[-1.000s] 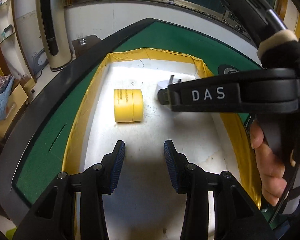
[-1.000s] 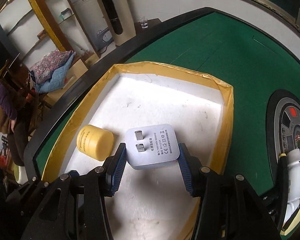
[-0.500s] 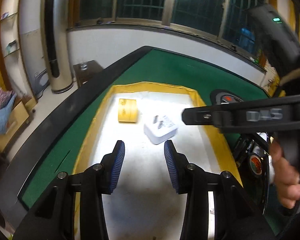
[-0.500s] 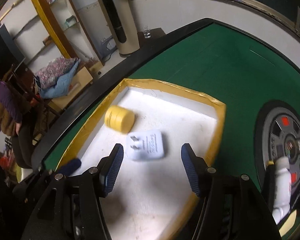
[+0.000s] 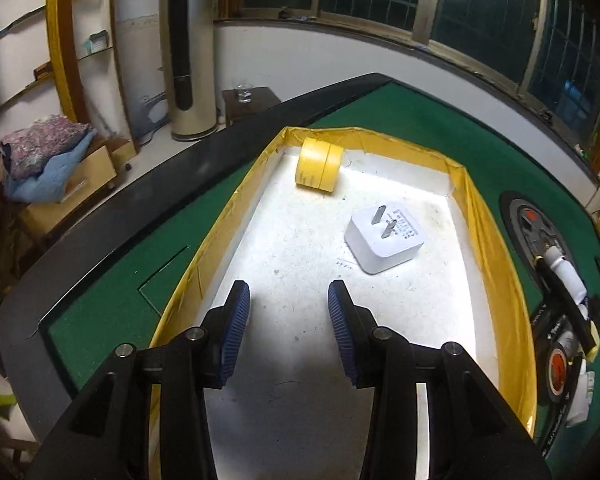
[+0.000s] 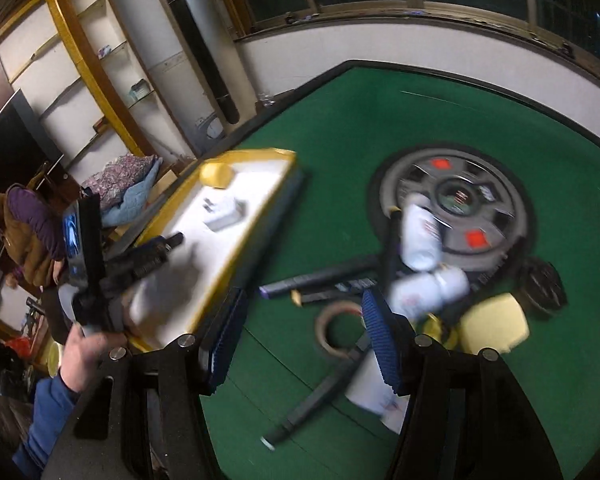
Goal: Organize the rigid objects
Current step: 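Release the tape roll in the tray with left tool while right drops adapter there, then grasp a black marker with left tool while right grasps green-labelled white pill bottle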
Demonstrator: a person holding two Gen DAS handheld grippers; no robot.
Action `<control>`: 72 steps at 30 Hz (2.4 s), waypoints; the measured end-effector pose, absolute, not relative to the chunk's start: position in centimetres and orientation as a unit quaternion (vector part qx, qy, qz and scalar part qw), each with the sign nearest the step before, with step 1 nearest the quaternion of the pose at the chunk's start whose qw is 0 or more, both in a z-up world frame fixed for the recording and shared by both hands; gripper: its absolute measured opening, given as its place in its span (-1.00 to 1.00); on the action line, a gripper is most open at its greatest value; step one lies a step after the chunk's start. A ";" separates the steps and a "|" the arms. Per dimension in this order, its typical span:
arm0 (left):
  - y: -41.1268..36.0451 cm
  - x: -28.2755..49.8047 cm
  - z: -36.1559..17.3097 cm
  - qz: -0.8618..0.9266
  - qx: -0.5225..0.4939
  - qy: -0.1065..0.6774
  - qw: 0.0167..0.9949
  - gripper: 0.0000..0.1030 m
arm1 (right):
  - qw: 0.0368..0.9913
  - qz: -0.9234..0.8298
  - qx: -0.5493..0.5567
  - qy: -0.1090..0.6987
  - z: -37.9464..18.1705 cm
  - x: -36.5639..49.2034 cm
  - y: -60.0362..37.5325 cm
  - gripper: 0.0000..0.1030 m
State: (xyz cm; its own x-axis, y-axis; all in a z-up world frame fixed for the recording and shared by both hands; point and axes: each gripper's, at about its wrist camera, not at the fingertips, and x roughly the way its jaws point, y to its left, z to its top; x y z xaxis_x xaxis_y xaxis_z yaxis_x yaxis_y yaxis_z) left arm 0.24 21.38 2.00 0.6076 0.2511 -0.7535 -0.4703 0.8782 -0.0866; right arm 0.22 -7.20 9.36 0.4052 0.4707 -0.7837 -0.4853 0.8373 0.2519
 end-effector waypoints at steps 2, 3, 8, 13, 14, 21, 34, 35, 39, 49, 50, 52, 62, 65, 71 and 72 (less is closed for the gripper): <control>21.3 0.4 2.0 0.216 -0.149 0.391 0.882 -0.22 | 0.846 0.266 -0.010 0.461 8.7 -0.5 -9.3 0.07; 20.8 0.7 1.8 0.214 -0.147 0.394 0.882 -0.20 | 0.848 0.258 -0.009 0.464 8.5 -0.6 -10.1 0.07; 19.4 0.7 1.7 0.182 -0.144 0.413 0.880 -0.18 | 0.848 0.217 0.029 0.482 6.1 0.2 -15.7 0.07; 15.6 -2.6 5.7 0.189 -0.068 0.326 0.924 -0.18 | 0.839 0.205 0.078 0.497 4.5 1.5 -19.3 0.07; 14.8 -2.8 6.2 0.183 -0.056 0.315 0.930 -0.17 | 0.840 0.203 0.076 0.497 4.5 1.6 -19.4 0.07; 6.8 -1.9 5.7 -0.057 -0.074 0.395 0.914 -0.18 | 0.828 0.223 0.088 0.507 3.7 1.2 -19.4 0.07; -2.5 -0.3 1.7 -0.150 0.014 0.482 0.863 -0.32 | 0.824 0.225 0.092 0.512 3.3 0.7 -19.0 0.06; -2.7 -0.1 1.7 -0.140 0.024 0.478 0.866 -0.41 | 0.824 0.224 0.089 0.513 3.2 0.7 -18.9 0.06; -2.0 -0.7 1.9 -0.123 0.016 0.478 0.870 -0.76 | 0.825 0.218 0.079 0.515 2.9 0.6 -18.5 0.04; -0.8 -4.0 1.5 -0.114 0.024 0.468 0.876 -0.76 | 0.833 0.220 0.051 0.505 3.2 -0.2 -16.4 -0.14; -0.8 -4.1 1.5 -0.114 0.025 0.467 0.877 -0.76 | 0.833 0.220 0.049 0.505 3.2 -0.3 -16.1 -0.13; -1.0 -4.1 1.4 -0.112 0.031 0.465 0.878 -0.76 | 0.833 0.215 0.053 0.507 3.1 -0.3 -15.8 -0.13; -2.0 -3.6 1.2 -0.103 0.046 0.456 0.883 -0.75 | 0.815 0.211 0.069 0.535 1.7 0.0 -14.4 -0.29; -2.1 -3.3 1.2 -0.098 0.043 0.462 0.880 -0.75 | 0.829 0.203 0.039 0.519 2.2 -0.6 -14.5 -0.35; -2.2 -3.8 1.2 -0.103 0.032 0.453 0.885 -0.76 | 0.848 0.202 0.028 0.488 3.6 -1.4 -14.8 -0.35; -2.2 -3.8 1.3 -0.102 0.029 0.451 0.886 -0.76 | 0.850 0.205 0.028 0.484 3.8 -1.5 -14.8 -0.35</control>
